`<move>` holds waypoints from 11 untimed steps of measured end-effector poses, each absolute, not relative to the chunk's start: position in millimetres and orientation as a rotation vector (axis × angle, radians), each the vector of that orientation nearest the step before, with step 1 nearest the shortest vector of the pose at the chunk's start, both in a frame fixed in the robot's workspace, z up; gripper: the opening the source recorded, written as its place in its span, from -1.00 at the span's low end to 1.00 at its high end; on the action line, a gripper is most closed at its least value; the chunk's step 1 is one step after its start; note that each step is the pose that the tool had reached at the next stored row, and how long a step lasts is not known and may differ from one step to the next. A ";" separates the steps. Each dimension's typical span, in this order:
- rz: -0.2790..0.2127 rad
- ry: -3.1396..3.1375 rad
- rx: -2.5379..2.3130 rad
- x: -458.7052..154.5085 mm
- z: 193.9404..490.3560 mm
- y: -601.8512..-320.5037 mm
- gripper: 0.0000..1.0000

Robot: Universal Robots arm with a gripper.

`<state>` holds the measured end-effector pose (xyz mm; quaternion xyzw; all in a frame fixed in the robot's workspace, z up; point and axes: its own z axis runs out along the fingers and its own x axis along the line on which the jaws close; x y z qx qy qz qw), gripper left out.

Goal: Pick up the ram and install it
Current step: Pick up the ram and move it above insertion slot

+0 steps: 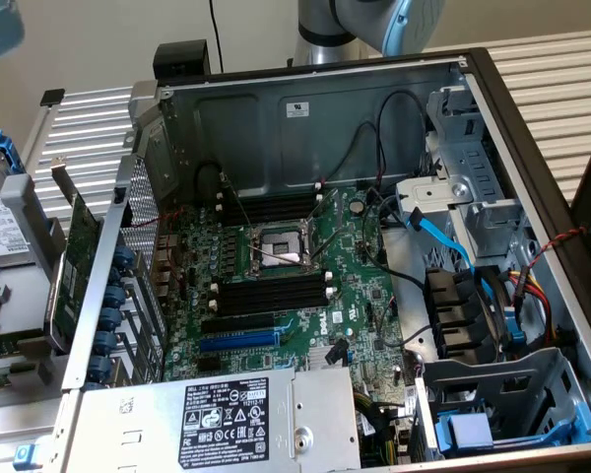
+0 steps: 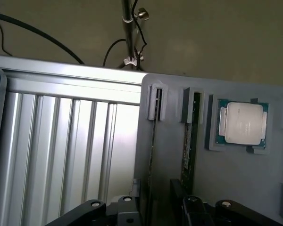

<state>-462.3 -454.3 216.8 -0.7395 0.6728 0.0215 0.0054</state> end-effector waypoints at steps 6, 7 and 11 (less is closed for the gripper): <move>0.069 2.107 -2.316 -462.6 205.9 -454.6 -0.23; 0.070 2.107 -2.316 -462.8 204.1 -454.7 -0.23; 0.071 2.108 -2.317 -466.0 199.2 -454.9 -0.23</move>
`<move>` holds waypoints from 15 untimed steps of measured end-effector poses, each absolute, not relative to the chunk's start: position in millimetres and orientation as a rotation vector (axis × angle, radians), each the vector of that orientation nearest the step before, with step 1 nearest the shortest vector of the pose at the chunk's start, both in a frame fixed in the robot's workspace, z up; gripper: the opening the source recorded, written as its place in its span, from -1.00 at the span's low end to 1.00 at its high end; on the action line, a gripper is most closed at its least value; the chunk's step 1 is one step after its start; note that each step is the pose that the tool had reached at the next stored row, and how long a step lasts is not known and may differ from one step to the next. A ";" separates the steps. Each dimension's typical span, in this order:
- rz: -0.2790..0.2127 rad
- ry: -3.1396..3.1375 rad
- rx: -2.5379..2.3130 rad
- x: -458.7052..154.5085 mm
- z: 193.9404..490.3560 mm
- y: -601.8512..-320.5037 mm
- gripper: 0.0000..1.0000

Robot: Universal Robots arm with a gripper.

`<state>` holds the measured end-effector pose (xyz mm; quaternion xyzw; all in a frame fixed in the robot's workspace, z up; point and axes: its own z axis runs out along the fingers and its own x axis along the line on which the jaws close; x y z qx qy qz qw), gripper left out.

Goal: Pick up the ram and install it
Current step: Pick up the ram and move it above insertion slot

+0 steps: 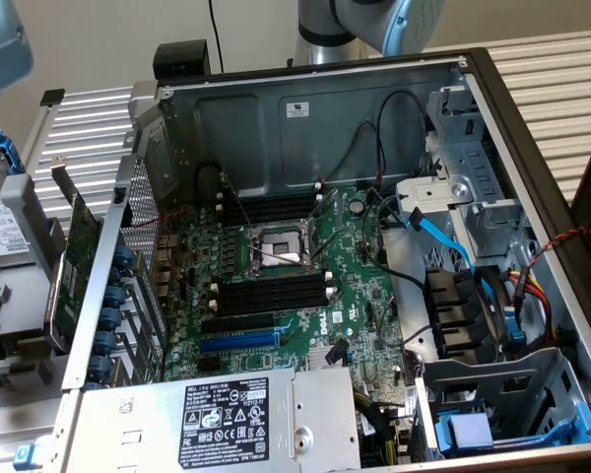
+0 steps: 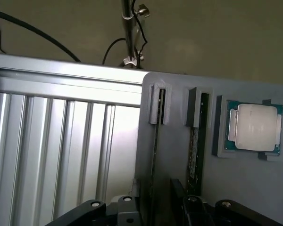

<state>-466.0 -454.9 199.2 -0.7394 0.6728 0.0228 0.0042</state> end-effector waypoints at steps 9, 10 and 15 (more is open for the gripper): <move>0.072 2.108 -2.316 -467.8 200.3 -456.4 -0.73; 0.072 2.109 -2.316 -467.9 202.2 -456.9 -0.73; 0.071 2.110 -2.315 -467.8 220.3 -459.4 -0.73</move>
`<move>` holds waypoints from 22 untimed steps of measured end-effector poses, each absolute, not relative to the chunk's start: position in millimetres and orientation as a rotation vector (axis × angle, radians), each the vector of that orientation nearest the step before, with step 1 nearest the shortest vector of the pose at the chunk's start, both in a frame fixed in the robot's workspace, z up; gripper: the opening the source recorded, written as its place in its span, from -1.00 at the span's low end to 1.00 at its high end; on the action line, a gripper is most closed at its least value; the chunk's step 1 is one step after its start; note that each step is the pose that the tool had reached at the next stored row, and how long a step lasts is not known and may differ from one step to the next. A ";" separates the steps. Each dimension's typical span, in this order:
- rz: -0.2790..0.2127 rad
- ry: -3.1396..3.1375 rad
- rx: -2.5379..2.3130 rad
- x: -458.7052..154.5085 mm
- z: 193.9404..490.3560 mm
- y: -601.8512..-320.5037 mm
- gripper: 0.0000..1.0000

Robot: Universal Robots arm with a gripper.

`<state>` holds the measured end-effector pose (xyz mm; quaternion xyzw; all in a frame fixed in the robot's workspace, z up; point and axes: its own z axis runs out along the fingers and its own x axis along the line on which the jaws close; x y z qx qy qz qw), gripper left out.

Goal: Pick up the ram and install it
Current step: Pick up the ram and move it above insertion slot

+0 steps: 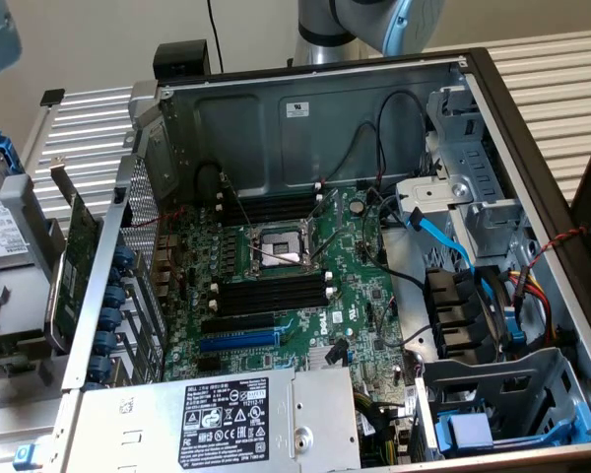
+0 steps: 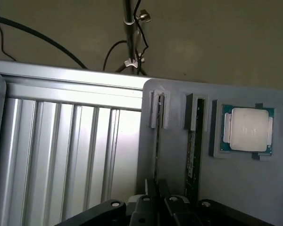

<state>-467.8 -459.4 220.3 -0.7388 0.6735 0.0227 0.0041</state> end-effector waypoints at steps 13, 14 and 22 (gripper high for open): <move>0.071 2.110 -2.316 -464.8 279.4 -460.5 -0.73; 0.071 2.109 -2.317 -463.5 284.0 -460.6 -0.73; 0.082 2.100 -2.314 -448.4 320.3 -464.9 -0.73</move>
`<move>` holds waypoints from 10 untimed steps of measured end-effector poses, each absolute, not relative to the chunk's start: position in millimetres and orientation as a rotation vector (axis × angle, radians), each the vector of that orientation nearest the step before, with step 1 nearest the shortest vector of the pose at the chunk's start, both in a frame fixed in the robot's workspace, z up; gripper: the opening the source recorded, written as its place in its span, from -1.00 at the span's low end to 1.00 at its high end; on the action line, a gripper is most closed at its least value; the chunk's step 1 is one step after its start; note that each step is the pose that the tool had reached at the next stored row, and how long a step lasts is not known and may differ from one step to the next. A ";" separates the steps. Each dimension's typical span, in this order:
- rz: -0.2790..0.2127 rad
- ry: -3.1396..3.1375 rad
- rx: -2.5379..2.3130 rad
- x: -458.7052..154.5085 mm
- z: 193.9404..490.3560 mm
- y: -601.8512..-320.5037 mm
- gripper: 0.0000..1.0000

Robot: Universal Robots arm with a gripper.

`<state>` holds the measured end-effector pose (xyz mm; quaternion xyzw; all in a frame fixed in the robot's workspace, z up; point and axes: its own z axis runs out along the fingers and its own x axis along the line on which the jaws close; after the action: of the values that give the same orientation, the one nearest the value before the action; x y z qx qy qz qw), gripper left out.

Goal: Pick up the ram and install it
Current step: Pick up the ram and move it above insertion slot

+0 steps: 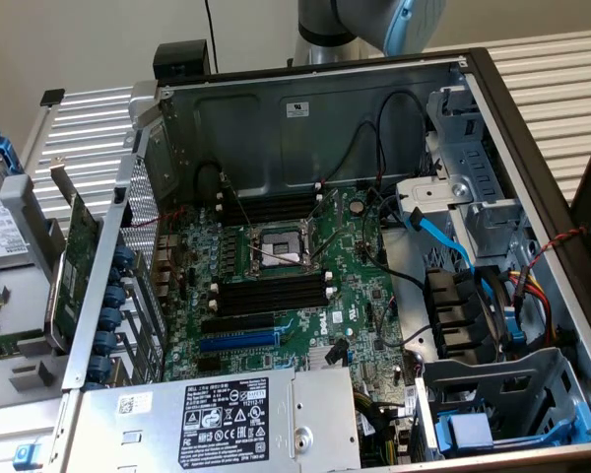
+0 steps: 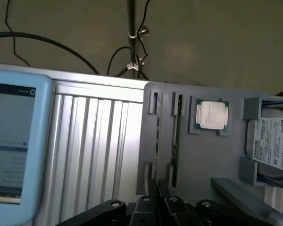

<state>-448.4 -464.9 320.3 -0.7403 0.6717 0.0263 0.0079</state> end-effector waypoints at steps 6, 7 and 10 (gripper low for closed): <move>0.097 2.089 -2.310 -434.0 347.7 -467.9 -0.73; 0.099 2.087 -2.309 -431.7 352.1 -468.3 -0.73; 0.105 2.082 -2.308 -424.1 366.0 -469.4 -0.73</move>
<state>-424.1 -469.4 366.0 -0.7420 0.6694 0.0337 0.0156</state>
